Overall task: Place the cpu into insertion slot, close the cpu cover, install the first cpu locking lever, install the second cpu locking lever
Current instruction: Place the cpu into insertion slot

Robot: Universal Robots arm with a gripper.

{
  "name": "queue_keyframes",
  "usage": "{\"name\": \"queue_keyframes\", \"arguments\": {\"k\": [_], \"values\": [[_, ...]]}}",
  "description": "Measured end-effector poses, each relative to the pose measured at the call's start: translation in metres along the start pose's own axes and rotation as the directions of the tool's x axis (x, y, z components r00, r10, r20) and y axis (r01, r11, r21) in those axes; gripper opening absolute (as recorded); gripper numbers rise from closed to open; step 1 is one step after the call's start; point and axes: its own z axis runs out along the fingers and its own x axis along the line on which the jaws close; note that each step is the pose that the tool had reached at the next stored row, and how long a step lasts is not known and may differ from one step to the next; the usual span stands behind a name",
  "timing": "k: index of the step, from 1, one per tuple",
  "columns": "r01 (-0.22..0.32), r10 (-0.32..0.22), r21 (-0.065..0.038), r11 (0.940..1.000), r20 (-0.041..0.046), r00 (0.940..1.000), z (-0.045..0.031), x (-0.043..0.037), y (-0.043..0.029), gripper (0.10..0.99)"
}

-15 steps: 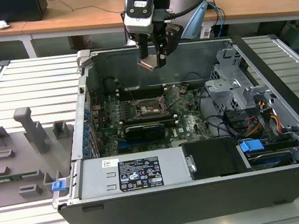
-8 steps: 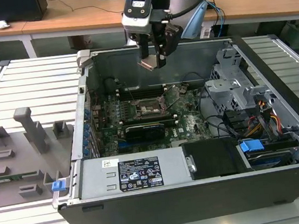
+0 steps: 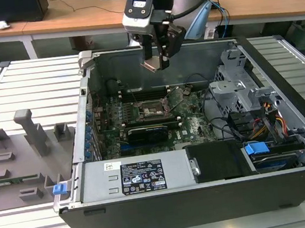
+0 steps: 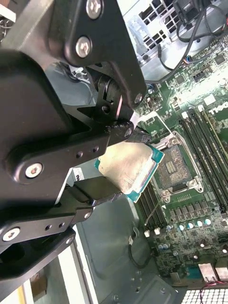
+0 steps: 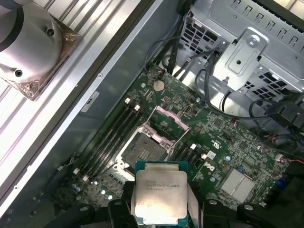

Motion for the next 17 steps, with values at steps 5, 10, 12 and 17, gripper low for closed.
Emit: {"name": "queue_keyframes", "arguments": {"k": [5,10,12,17], "values": [[-0.029,0.029,-0.001,0.9996,0.0025,0.9996,0.0002,0.0000,0.0000,0.529],[-0.063,0.063,-0.001,0.9980,0.0055,0.9980,0.0004,0.0000,0.0000,0.529],[-0.074,0.074,-0.002,0.9973,0.0063,0.9973,0.0005,0.0000,0.0000,0.529],[-0.108,0.109,-0.003,0.9941,0.0093,0.9941,0.0007,0.0000,-0.0001,0.529]]}}
